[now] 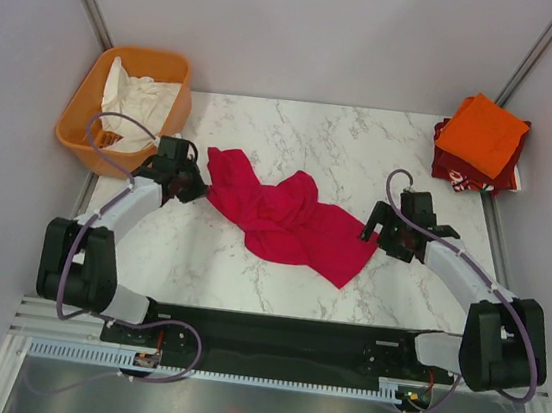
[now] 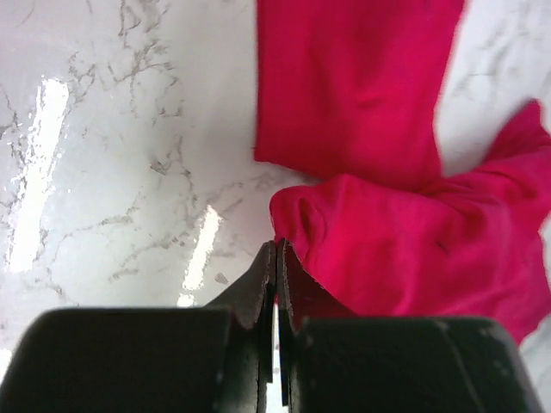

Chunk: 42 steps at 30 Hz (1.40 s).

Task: Fold and stack the t-shirts
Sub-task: Flatten the tshirt out

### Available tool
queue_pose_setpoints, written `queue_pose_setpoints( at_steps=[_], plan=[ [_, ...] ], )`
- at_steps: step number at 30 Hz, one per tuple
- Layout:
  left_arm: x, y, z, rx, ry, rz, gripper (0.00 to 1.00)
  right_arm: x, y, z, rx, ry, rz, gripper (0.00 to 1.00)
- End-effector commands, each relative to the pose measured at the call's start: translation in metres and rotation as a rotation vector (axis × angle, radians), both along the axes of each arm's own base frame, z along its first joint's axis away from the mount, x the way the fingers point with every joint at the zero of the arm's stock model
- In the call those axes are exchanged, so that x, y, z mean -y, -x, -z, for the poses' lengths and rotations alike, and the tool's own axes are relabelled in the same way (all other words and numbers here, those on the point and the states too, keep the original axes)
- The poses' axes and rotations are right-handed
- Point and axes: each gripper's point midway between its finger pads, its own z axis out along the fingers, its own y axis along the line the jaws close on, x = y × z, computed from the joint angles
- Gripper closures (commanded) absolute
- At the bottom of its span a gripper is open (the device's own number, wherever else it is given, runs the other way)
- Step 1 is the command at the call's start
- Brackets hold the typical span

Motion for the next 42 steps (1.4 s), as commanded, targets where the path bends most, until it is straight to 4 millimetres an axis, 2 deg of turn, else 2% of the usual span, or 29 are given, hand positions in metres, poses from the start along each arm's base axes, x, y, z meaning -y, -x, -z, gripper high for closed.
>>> queue_pose_setpoints(
  at_steps=[1, 4, 8, 13, 16, 17, 19, 20, 22, 23, 25, 27, 29, 30, 31, 33, 34, 35, 36, 37, 39, 40, 41, 42],
  plan=[
    [0.006, 0.006, -0.044, 0.086, 0.02, 0.058, 0.98, 0.011, -0.012, 0.014, 0.003, 0.008, 0.1, 0.05],
    [0.006, 0.016, -0.051, 0.098, 0.021, 0.077, 0.98, 0.009, -0.018, 0.024, 0.013, -0.019, 0.11, 0.12],
    [0.004, 0.025, -0.046, 0.088, 0.011, 0.088, 0.98, 0.011, -0.024, 0.036, -0.001, -0.009, 0.117, 0.18],
    [0.007, 0.028, -0.05, 0.098, 0.025, 0.104, 0.98, 0.019, -0.033, 0.048, -0.008, 0.032, 0.134, 0.21],
    [0.008, 0.026, -0.054, 0.108, 0.023, 0.11, 0.98, 0.02, -0.038, 0.051, -0.02, 0.025, 0.139, 0.26],
    [0.008, 0.026, -0.055, 0.109, 0.024, 0.111, 0.98, 0.02, -0.038, 0.052, -0.021, 0.018, 0.137, 0.33],
    [0.008, 0.026, -0.058, 0.119, 0.024, 0.114, 0.98, 0.019, -0.039, 0.053, -0.018, 0.011, 0.132, 0.41],
    [0.007, 0.026, -0.058, 0.12, 0.02, 0.113, 0.98, 0.017, -0.039, 0.053, -0.016, 0.002, 0.122, 0.51],
    [0.007, 0.026, -0.058, 0.119, 0.016, 0.115, 0.98, 0.015, -0.04, 0.054, -0.013, -0.006, 0.112, 0.62],
    [0.007, 0.027, -0.059, 0.121, 0.015, 0.116, 0.98, 0.012, -0.04, 0.054, -0.013, -0.017, 0.098, 0.8],
    [0.006, 0.027, -0.061, 0.126, 0.012, 0.118, 0.98, 0.011, -0.042, 0.053, -0.008, -0.026, 0.092, 0.98],
    [0.006, 0.027, -0.067, 0.136, 0.007, 0.124, 0.98, 0.008, -0.044, 0.049, -0.001, -0.039, 0.08, 1.0],
    [0.005, 0.026, -0.083, 0.173, 0.003, 0.132, 0.98, 0.004, -0.049, 0.034, 0.038, -0.063, 0.075, 1.0],
    [0.004, 0.028, -0.089, 0.182, -0.01, 0.143, 0.98, 0.003, -0.051, 0.026, 0.054, -0.07, 0.074, 1.0],
    [0.003, 0.029, -0.101, 0.216, -0.017, 0.149, 0.98, 0.001, -0.061, 0.0, 0.119, -0.084, 0.072, 1.0],
    [0.002, 0.03, -0.129, 0.284, -0.037, 0.172, 0.98, 0.001, -0.063, -0.027, 0.152, -0.092, 0.071, 1.0],
    [0.001, 0.031, -0.141, 0.315, -0.047, 0.178, 0.98, -0.001, -0.073, -0.07, 0.247, -0.106, 0.063, 1.0],
    [-0.003, 0.033, -0.17, 0.396, -0.066, 0.166, 0.98, 0.001, -0.07, -0.087, 0.254, -0.103, 0.062, 1.0],
    [-0.005, 0.036, -0.183, 0.434, -0.085, 0.175, 0.98, 0.002, -0.079, -0.128, 0.341, -0.103, 0.064, 1.0],
    [-0.006, 0.042, -0.214, 0.524, -0.093, 0.176, 0.98, 0.005, -0.075, -0.161, 0.41, -0.104, 0.065, 1.0],
    [-0.012, 0.05, -0.244, 0.609, -0.129, 0.174, 0.98, 0.013, -0.066, -0.199, 0.454, -0.077, 0.07, 1.0],
    [-0.014, 0.054, -0.258, 0.648, -0.139, 0.175, 0.98, 0.019, -0.064, -0.249, 0.561, -0.064, 0.086, 1.0],
    [-0.016, 0.058, -0.284, 0.71, -0.149, 0.169, 0.98, 0.024, -0.057, -0.264, 0.567, -0.05, 0.094, 1.0],
    [-0.019, 0.065, -0.3, 0.757, -0.168, 0.168, 0.98, 0.031, -0.051, -0.307, 0.657, -0.044, 0.107, 1.0]
  ],
)
